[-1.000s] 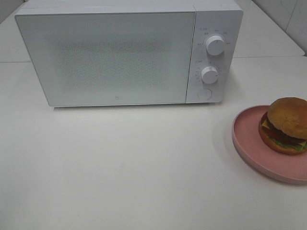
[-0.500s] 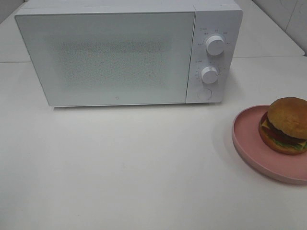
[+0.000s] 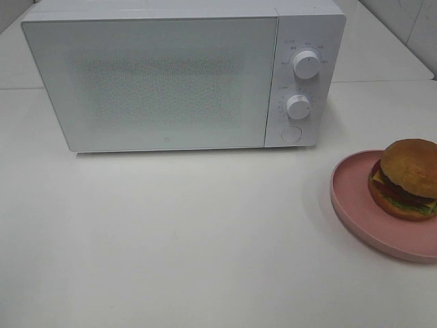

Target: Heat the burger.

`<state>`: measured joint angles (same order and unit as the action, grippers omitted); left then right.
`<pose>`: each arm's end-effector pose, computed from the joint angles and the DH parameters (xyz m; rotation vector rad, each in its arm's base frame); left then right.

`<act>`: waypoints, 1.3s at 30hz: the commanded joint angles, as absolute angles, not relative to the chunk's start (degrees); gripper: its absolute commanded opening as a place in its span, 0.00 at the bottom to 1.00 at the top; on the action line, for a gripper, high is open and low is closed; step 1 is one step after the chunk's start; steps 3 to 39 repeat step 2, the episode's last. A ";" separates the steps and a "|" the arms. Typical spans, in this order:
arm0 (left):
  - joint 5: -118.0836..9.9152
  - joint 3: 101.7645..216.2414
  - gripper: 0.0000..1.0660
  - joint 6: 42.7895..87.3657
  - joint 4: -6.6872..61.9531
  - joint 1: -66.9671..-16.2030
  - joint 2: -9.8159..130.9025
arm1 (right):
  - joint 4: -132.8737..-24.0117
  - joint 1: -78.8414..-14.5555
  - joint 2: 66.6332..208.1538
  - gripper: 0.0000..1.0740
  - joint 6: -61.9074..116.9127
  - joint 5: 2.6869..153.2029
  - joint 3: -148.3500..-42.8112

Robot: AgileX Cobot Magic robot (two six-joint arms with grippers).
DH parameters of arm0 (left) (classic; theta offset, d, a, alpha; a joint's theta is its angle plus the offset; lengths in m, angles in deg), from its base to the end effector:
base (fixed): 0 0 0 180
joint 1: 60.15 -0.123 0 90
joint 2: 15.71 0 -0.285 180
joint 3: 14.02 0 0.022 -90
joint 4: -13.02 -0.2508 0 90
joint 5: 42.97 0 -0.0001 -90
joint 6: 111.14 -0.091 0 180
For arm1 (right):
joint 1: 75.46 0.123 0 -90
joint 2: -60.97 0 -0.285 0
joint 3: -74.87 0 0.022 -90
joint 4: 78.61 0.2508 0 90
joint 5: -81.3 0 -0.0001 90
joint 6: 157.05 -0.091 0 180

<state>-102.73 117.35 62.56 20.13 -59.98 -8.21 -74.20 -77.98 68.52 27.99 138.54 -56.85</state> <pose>-0.0051 -0.0097 0.2789 0.1185 2.0140 -0.0800 -0.0036 0.0061 0.2839 -0.0445 1.9707 0.0049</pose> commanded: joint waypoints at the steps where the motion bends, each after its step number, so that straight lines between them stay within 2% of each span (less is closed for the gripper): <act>1: -102.16 117.29 0.00 62.73 20.64 -60.15 -9.53 | -74.15 -78.33 66.86 0.66 28.22 138.19 -56.91; 39: -102.16 117.29 0.00 62.73 20.64 -60.15 -9.53 | -74.15 -78.33 66.86 0.66 28.22 138.19 -56.91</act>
